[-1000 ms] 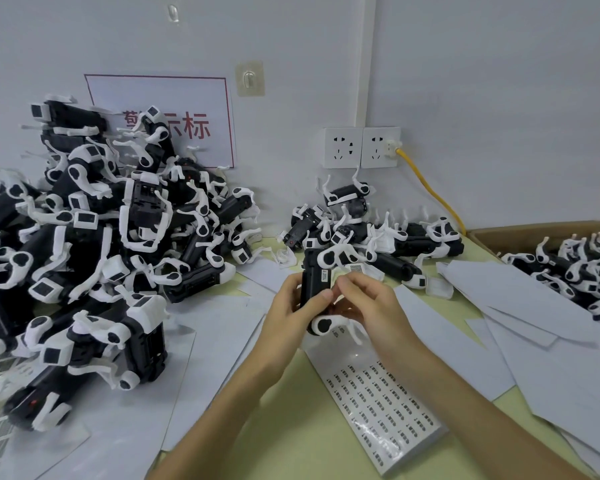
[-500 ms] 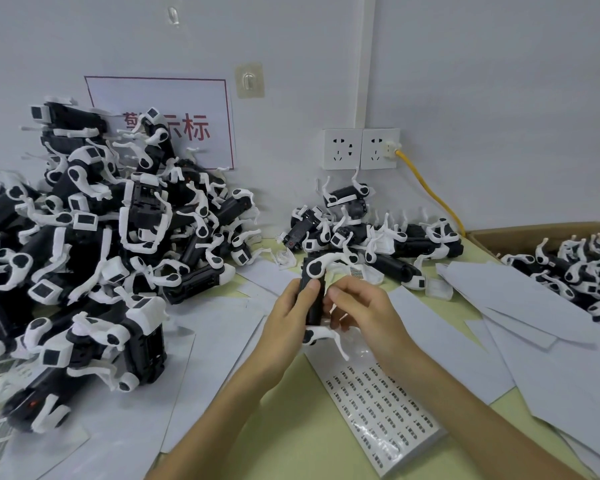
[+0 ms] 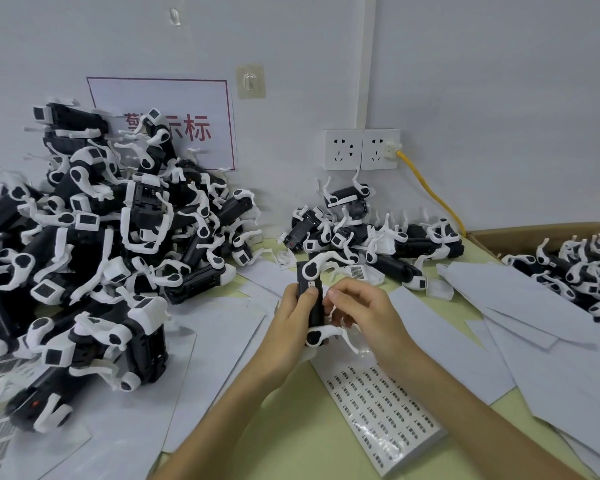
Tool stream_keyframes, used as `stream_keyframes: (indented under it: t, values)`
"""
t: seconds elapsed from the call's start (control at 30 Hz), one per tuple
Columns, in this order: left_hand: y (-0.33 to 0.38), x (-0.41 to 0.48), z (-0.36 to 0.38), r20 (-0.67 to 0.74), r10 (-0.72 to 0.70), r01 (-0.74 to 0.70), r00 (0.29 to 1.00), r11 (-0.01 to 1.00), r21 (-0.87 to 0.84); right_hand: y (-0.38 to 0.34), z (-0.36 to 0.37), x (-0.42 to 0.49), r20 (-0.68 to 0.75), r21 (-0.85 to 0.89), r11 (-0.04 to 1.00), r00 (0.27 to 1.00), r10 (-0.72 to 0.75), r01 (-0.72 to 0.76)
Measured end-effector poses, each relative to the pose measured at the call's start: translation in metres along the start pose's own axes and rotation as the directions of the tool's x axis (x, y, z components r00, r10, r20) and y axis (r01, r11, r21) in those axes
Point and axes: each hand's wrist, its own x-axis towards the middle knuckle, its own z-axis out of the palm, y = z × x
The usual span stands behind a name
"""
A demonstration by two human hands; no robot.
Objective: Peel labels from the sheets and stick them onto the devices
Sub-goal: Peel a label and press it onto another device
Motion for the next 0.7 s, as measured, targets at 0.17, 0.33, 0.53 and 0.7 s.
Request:
stream_keyframes:
  t: [0.17, 0.33, 0.53, 0.7]
  values:
    - [0.001, 0.000, -0.001, 0.021, -0.006, 0.006, 1.000, 0.999, -0.032, 0.000, 0.000, -0.001, -0.007, -0.011, 1.000, 1.000, 0.012, -0.012]
    - [-0.003, 0.008, -0.005, 0.020, -0.045, 0.046, 0.999, 0.998, -0.045, 0.000, 0.003, -0.003, 0.002, -0.007, 0.999, 0.999, 0.036, -0.036]
    - [-0.005, 0.011, -0.007, 0.030, -0.060, 0.061, 0.998, 0.998, -0.025, 0.000, 0.004, -0.004, 0.020, -0.030, 0.998, 0.999, 0.047, -0.046]
    - [-0.006, 0.010, -0.008, 0.049, -0.006, 0.008, 0.999, 0.999, -0.038, 0.001, 0.004, -0.003, 0.028, -0.020, 0.999, 0.999, 0.042, -0.041]
